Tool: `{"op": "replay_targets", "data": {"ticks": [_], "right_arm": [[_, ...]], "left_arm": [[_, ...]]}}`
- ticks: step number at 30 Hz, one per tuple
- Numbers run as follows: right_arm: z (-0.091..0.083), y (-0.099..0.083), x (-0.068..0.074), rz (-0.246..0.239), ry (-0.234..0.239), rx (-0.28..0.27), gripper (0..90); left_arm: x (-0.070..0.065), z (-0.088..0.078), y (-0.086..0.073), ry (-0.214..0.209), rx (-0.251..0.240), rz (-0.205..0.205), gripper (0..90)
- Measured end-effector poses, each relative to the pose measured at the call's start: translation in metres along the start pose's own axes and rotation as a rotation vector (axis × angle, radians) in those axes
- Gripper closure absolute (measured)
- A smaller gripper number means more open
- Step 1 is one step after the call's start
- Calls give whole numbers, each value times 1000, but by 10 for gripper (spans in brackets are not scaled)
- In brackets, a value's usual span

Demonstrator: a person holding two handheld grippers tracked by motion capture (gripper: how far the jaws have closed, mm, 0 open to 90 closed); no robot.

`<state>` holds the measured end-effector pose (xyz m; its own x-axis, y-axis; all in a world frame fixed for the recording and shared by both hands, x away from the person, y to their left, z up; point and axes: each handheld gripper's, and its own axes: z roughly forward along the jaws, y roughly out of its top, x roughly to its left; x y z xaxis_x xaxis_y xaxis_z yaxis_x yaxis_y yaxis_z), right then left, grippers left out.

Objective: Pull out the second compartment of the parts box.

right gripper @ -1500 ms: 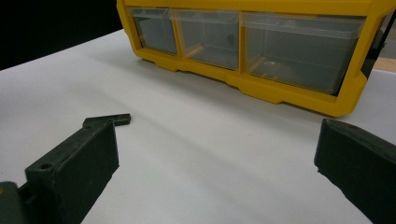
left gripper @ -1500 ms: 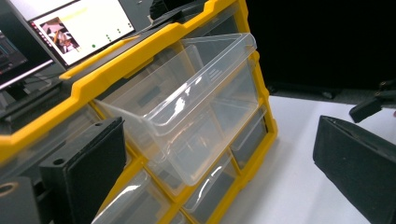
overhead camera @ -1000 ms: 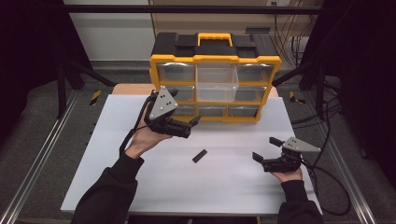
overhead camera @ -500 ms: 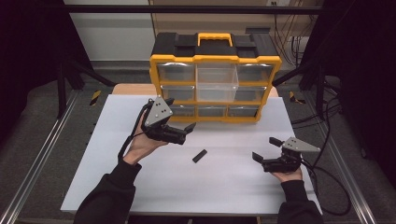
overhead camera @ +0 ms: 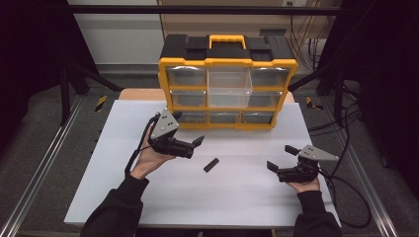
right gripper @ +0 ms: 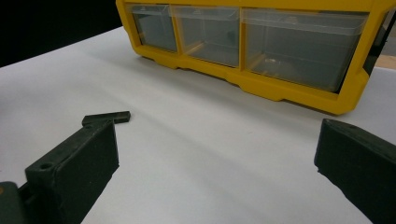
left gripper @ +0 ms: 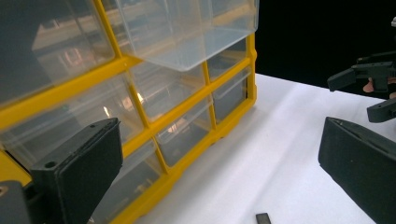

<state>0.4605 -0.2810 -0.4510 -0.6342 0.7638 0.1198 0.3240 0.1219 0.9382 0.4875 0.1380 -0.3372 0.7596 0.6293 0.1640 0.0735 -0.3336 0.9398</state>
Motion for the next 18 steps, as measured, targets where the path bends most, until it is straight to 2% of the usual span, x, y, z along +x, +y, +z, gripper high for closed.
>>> {"op": "replay_targets", "data": {"ticks": [10,13,18], "right_arm": [[0,0,0,1,1,-1,2],[0,0,0,0,2,-3,2],[0,0,0,2,2,-3,2]], "left_arm": [[-1,6,-19,-19,34,-20,2],[-2,9,-25,-37,42,-35,3],[-4,14,-32,-52,70,-35,4]]}}
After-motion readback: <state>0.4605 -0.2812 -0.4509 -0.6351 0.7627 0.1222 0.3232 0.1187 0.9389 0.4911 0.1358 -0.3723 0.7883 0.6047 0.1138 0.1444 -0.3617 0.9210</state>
